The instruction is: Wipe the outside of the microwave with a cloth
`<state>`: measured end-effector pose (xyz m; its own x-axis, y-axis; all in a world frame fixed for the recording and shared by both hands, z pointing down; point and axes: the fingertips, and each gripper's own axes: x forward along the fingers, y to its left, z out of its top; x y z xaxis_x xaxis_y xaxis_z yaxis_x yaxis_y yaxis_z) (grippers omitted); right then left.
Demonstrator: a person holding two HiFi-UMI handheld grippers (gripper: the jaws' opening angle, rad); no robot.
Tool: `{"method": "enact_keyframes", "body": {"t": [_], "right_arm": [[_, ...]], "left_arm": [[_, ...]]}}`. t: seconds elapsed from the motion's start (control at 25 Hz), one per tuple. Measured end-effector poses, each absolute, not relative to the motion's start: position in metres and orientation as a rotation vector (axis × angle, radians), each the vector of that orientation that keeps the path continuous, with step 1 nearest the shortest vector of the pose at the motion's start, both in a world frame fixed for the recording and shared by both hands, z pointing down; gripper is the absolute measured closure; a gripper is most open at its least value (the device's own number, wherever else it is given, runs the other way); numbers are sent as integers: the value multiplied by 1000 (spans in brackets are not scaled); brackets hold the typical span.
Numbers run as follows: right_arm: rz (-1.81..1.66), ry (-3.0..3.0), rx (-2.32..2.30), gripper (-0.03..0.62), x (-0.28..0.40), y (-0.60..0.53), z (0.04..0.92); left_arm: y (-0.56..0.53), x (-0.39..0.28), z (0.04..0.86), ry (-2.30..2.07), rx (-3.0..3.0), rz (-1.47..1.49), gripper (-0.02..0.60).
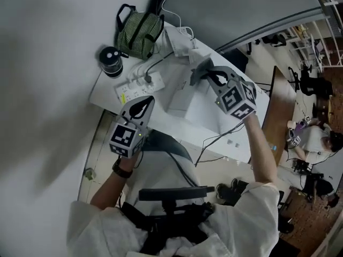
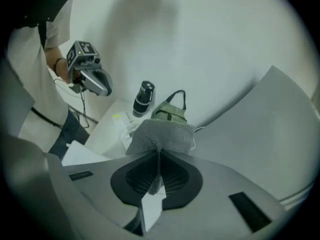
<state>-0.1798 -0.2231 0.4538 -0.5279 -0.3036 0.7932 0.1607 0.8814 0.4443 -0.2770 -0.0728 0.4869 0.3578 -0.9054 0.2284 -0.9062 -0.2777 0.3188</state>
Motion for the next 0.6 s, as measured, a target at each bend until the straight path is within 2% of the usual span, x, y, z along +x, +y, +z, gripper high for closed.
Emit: {"method": "enact_keyframes", "body": {"t": [0.16, 0.36, 0.48, 0.6], "right_arm": [[-610, -1807, -56, 565, -196, -273, 489], [-535, -1573, -244, 565, -196, -282, 540], [-533, -1476, -390, 565, -193, -252, 560], [-535, -1403, -674, 565, -190, -171, 568]], "left_arm": [[-79, -292, 484, -1558, 2258, -18, 557], [-82, -308, 498, -1556, 2195, -46, 557], [-85, -312, 504, -1566, 2166, -52, 557], [-82, -319, 504, -1604, 2123, -66, 557]]}}
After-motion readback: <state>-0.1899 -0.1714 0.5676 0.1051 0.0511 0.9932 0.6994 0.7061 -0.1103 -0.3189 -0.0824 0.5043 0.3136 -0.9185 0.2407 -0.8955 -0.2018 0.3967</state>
